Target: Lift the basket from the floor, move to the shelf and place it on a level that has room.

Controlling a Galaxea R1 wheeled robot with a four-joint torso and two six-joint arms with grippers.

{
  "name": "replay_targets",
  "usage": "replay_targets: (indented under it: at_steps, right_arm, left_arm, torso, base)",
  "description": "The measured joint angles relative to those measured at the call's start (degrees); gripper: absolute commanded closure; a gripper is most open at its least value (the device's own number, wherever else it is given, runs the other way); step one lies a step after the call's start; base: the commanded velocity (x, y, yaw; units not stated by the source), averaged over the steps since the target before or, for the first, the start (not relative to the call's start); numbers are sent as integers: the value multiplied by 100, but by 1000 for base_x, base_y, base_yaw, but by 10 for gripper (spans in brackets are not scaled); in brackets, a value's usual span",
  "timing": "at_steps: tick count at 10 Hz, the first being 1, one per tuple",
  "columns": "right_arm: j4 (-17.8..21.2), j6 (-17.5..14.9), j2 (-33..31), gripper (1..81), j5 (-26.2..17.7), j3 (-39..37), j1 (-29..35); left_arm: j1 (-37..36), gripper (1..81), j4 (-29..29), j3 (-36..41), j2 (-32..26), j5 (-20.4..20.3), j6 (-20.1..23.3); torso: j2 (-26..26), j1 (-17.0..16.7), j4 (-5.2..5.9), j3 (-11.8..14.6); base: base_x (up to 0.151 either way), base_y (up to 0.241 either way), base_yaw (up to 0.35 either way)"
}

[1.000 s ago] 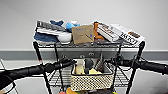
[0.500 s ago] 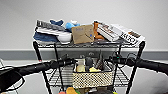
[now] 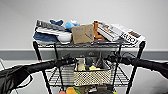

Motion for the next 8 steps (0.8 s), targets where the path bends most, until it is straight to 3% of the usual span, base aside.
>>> replay_targets:
  at_steps: [5,8]
  right_arm:
    - [-22,-21,482,811,0,-788,-17]
    - [-30,-22,468,811,83,-780,-46]
  left_arm:
    - [-2,811,0,-423,216,129,1]
    - [-2,811,0,-443,216,210,1]
  torso:
    - [0,0,0,0]
    - [0,0,0,0]
  base:
    - [0,0,0]
    - [0,0,0]
